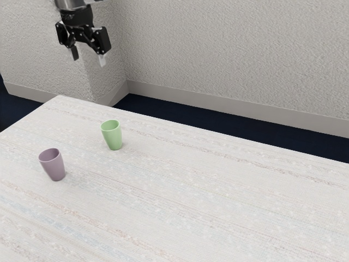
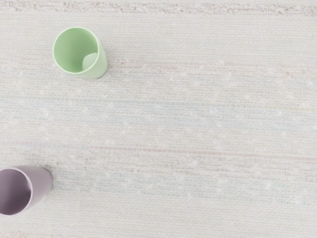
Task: Place the left cup onto the right cup
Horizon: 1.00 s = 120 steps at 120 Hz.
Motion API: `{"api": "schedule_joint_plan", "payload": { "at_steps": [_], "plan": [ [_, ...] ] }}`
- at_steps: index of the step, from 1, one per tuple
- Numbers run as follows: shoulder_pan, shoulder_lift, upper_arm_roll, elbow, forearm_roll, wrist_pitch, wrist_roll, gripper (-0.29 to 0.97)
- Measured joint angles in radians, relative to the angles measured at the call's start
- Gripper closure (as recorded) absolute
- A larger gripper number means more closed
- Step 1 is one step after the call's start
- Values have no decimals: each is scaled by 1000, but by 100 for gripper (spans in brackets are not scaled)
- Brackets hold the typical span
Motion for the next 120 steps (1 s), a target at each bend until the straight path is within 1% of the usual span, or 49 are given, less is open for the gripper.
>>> {"api": "schedule_joint_plan", "payload": {
  "at_steps": [13,25,33,43,56,66,79,92,120],
  "plan": [
    [-47,-14,-1,2,21,-32,8,2],
    [-51,-1,-3,-4,29,-50,13,2],
    [-50,-2,1,-43,34,-47,15,2],
    [-39,-38,5,-155,43,-17,21,2],
    [-23,-167,3,-379,55,49,30,2],
    [24,-255,-2,-525,61,97,36,2],
    [80,-321,-3,-677,64,165,42,2],
    [124,-353,-3,-786,69,238,52,2],
    [199,-361,2,-910,100,370,74,2]
  ]
}}
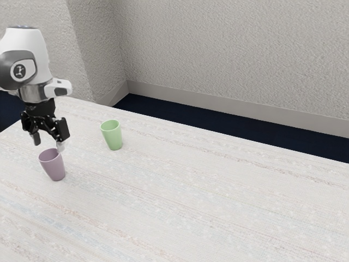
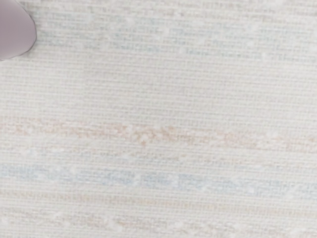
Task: Place the left cup onto the right cup
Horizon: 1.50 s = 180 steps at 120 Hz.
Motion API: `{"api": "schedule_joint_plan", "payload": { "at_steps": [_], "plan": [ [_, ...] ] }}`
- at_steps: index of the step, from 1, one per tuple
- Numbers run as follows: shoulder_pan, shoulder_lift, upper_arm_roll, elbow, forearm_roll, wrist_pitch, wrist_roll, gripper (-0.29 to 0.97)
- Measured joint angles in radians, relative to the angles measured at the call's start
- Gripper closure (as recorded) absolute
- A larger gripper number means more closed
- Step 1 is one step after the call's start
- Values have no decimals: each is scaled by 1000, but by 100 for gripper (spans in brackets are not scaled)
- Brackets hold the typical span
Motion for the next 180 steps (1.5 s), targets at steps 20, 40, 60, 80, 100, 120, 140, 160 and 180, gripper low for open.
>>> {"api": "schedule_joint_plan", "payload": {
  "at_steps": [20,40,60,80,100,120,140,160,180],
  "plan": [
    [49,9,1,-29,22,78,17,2],
    [116,22,1,-54,34,153,45,2],
    [191,29,1,-91,38,217,81,2],
    [224,48,0,-99,39,261,115,2],
    [225,81,-2,-90,38,302,140,2],
    [232,131,-4,-48,36,323,162,2],
    [229,214,-6,12,22,333,179,2],
    [218,247,-6,26,-7,352,192,2],
    [210,262,-5,19,-33,368,201,2]
  ]
}}
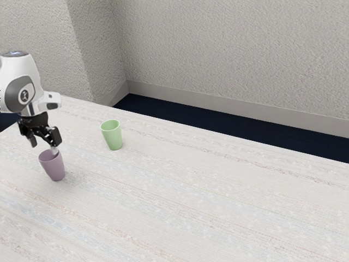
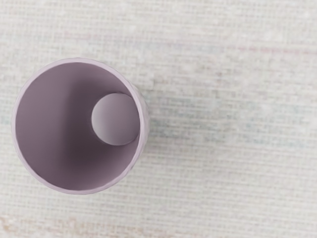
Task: Place the left cup onto the right cup
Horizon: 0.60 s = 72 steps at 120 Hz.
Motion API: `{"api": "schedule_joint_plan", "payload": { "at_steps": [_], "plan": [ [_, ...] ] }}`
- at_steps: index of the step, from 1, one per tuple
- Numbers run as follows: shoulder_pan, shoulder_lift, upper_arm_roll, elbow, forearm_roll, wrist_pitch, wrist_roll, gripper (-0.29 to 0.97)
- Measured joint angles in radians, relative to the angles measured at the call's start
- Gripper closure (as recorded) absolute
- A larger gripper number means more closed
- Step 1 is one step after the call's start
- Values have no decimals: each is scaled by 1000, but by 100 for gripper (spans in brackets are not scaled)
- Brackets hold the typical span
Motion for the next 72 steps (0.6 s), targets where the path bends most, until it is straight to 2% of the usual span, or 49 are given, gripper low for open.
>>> {"api": "schedule_joint_plan", "payload": {
  "at_steps": [72],
  "plan": [
    [3,93,0,4,-44,66,21,2]
  ]
}}
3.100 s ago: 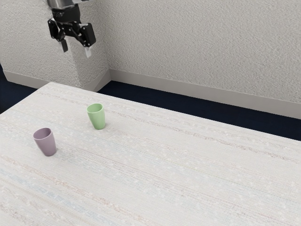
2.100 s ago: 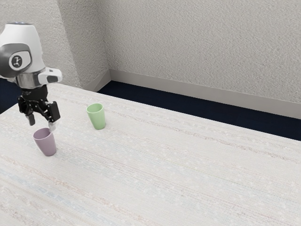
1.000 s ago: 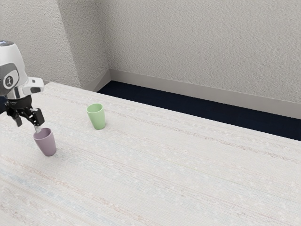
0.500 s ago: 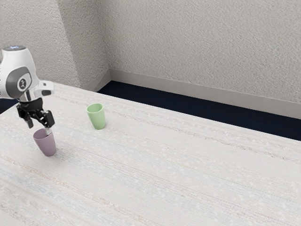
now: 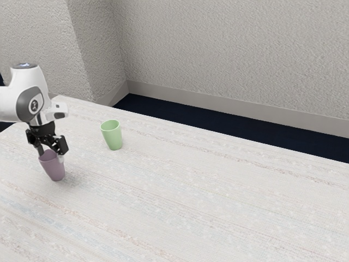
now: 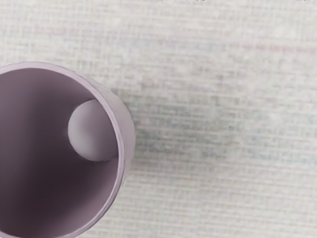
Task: Place the left cup onto the right cup
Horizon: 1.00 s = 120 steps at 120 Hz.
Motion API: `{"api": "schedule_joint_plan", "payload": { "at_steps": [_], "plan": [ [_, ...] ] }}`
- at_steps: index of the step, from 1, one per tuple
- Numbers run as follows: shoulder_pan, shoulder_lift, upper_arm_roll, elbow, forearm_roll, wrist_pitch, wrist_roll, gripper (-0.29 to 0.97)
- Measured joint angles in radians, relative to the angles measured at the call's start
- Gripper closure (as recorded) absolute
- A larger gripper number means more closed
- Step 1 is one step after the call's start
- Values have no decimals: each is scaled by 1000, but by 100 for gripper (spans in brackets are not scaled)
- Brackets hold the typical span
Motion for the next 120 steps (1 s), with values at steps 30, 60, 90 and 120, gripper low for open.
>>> {"api": "schedule_joint_plan", "payload": {
  "at_steps": [30,60,90,120],
  "plan": [
    [2,24,1,6,-4,13,8,2],
    [5,50,2,17,-6,26,14,2],
    [7,72,3,18,-11,31,18,2],
    [7,84,3,18,-19,51,20,2]
  ]
}}
